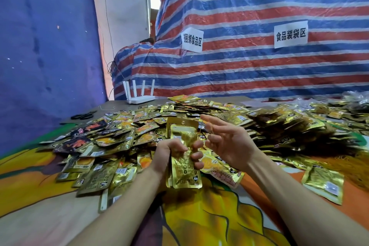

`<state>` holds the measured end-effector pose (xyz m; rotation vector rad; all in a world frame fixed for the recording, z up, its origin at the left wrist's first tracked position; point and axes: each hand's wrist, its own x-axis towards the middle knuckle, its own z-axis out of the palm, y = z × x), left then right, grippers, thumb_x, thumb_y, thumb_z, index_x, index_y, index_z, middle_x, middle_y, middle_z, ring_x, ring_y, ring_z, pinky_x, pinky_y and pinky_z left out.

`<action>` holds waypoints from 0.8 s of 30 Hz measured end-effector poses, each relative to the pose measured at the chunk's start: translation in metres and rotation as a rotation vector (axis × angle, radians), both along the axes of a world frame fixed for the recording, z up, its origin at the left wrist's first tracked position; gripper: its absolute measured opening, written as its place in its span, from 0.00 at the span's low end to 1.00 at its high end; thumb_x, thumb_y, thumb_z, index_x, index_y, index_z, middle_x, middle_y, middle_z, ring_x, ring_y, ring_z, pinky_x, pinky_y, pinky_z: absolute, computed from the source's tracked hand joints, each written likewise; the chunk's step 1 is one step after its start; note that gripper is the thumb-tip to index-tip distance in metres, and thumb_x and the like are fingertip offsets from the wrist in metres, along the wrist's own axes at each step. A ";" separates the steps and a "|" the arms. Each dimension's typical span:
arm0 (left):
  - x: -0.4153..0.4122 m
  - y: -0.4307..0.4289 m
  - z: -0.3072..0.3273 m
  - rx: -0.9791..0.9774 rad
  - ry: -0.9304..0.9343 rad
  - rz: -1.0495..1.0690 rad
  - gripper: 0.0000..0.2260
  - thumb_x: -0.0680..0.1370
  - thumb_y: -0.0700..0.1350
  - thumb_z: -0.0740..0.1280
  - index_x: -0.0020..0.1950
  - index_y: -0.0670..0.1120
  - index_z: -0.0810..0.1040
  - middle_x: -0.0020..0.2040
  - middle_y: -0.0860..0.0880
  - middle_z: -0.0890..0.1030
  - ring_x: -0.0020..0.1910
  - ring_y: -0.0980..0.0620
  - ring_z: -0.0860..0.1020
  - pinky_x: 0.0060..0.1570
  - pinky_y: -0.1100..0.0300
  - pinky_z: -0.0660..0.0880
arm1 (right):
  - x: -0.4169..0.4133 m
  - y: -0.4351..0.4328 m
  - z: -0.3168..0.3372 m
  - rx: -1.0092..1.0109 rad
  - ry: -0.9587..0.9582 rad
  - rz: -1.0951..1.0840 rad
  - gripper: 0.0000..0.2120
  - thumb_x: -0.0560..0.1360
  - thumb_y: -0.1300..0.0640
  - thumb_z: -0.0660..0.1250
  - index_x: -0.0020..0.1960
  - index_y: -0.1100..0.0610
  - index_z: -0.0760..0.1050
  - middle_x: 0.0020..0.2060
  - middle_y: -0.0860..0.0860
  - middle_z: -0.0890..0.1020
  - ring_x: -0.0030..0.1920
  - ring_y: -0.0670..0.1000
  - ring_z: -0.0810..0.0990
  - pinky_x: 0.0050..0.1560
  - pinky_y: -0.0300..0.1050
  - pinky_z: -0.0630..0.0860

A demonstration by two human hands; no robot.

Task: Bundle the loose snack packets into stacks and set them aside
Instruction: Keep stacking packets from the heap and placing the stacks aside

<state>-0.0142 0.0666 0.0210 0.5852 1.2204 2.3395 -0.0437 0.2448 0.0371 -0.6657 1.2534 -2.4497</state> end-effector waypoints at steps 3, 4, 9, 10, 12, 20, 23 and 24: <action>-0.001 0.000 -0.002 -0.012 -0.021 0.043 0.14 0.64 0.38 0.58 0.47 0.37 0.74 0.37 0.44 0.72 0.34 0.49 0.68 0.35 0.57 0.69 | -0.004 -0.001 -0.003 0.105 0.028 -0.047 0.20 0.77 0.70 0.62 0.67 0.61 0.75 0.60 0.57 0.84 0.34 0.50 0.85 0.33 0.38 0.81; -0.001 -0.001 -0.003 -0.043 -0.040 0.090 0.15 0.64 0.38 0.59 0.48 0.37 0.75 0.36 0.43 0.73 0.33 0.48 0.68 0.35 0.57 0.69 | -0.005 -0.001 -0.004 0.151 0.045 -0.086 0.19 0.78 0.71 0.62 0.67 0.61 0.76 0.61 0.57 0.83 0.38 0.52 0.86 0.34 0.37 0.82; -0.014 0.000 -0.009 -0.166 -0.167 0.640 0.18 0.70 0.38 0.65 0.58 0.32 0.76 0.36 0.42 0.74 0.32 0.46 0.73 0.35 0.55 0.71 | -0.004 -0.003 -0.008 0.331 0.161 -0.290 0.25 0.67 0.65 0.76 0.63 0.63 0.79 0.57 0.58 0.85 0.52 0.60 0.86 0.38 0.48 0.83; -0.019 -0.001 -0.010 -0.125 -0.171 0.767 0.18 0.73 0.39 0.67 0.62 0.34 0.75 0.38 0.42 0.75 0.34 0.45 0.74 0.37 0.53 0.73 | -0.002 -0.005 -0.009 0.368 0.167 -0.312 0.26 0.66 0.65 0.78 0.63 0.64 0.79 0.57 0.58 0.85 0.52 0.60 0.86 0.39 0.50 0.84; -0.025 -0.006 -0.009 -0.071 -0.179 0.969 0.22 0.75 0.45 0.71 0.66 0.39 0.72 0.49 0.42 0.79 0.46 0.43 0.79 0.50 0.48 0.77 | 0.003 -0.012 -0.011 0.431 0.183 -0.324 0.26 0.66 0.64 0.79 0.62 0.64 0.80 0.56 0.58 0.85 0.53 0.57 0.86 0.40 0.51 0.85; -0.027 -0.008 -0.006 0.076 -0.124 1.246 0.22 0.77 0.56 0.71 0.64 0.57 0.62 0.59 0.46 0.77 0.53 0.48 0.78 0.53 0.48 0.76 | 0.019 -0.052 -0.028 0.454 0.268 -0.402 0.22 0.66 0.58 0.82 0.59 0.55 0.84 0.54 0.50 0.86 0.52 0.50 0.86 0.46 0.50 0.85; -0.025 -0.008 -0.003 0.093 -0.129 1.260 0.21 0.79 0.57 0.69 0.63 0.59 0.59 0.60 0.48 0.75 0.51 0.54 0.76 0.49 0.54 0.70 | 0.024 -0.057 -0.030 0.496 0.336 -0.439 0.22 0.66 0.57 0.82 0.58 0.49 0.85 0.56 0.46 0.86 0.55 0.49 0.85 0.53 0.54 0.84; -0.025 -0.007 -0.002 0.088 -0.137 1.254 0.22 0.79 0.57 0.69 0.64 0.59 0.59 0.60 0.49 0.75 0.51 0.54 0.76 0.50 0.54 0.69 | 0.025 -0.059 -0.031 0.533 0.368 -0.468 0.22 0.66 0.56 0.82 0.59 0.48 0.84 0.57 0.45 0.85 0.57 0.48 0.84 0.56 0.55 0.83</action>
